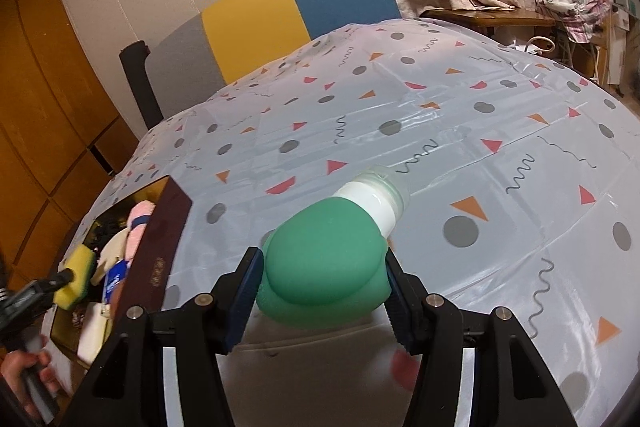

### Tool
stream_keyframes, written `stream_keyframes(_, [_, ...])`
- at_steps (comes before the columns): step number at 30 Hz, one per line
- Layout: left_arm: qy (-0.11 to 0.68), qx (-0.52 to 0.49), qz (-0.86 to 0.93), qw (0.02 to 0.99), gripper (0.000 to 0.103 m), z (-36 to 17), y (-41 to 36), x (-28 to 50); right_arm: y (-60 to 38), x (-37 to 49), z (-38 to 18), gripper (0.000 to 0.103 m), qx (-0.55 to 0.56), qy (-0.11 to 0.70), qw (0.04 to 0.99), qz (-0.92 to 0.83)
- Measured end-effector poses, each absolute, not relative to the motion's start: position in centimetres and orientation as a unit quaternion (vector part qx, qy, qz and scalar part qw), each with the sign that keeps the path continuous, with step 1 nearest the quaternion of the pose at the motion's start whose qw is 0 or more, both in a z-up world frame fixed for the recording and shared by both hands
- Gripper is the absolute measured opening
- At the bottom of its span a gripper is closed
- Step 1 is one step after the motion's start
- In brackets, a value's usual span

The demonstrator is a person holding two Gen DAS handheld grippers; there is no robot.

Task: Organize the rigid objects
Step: 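Carry the yellow sponge into the gold tray and open the left tool while right holds bottle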

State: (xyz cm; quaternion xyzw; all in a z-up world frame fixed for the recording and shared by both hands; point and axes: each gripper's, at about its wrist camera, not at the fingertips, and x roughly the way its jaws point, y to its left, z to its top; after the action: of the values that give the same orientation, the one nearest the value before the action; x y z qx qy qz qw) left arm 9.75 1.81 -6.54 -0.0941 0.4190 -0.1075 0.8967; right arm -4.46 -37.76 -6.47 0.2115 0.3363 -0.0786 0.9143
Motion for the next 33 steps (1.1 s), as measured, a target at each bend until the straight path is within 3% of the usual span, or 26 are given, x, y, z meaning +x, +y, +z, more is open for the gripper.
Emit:
stream_keyframes(10, [0.456,-0.096,-0.094,0.88,0.097,-8.0,2.8,12.3,-34.3,-4.7,-4.6,0.058,0.2,0.33,0.921,-0.053])
stream_keyframes(24, [0.427,-0.096,-0.122,0.891,0.099,-6.0,4.0,11.3,-28.4,-4.1,-2.7,0.058,0.166,0.326,0.931,0.008])
stream_keyframes(28, [0.472,-0.094,-0.132,0.867,0.1,-7.6,3.6,13.3,-27.4,-4.2,-2.8,0.058,0.162,0.329,0.93,0.016])
stream_keyframes(33, [0.429,-0.122,-0.149,0.883,0.101,-6.2,4.1,12.2,-26.6,-4.6,-2.7,0.058,0.156,0.33,0.931,0.021])
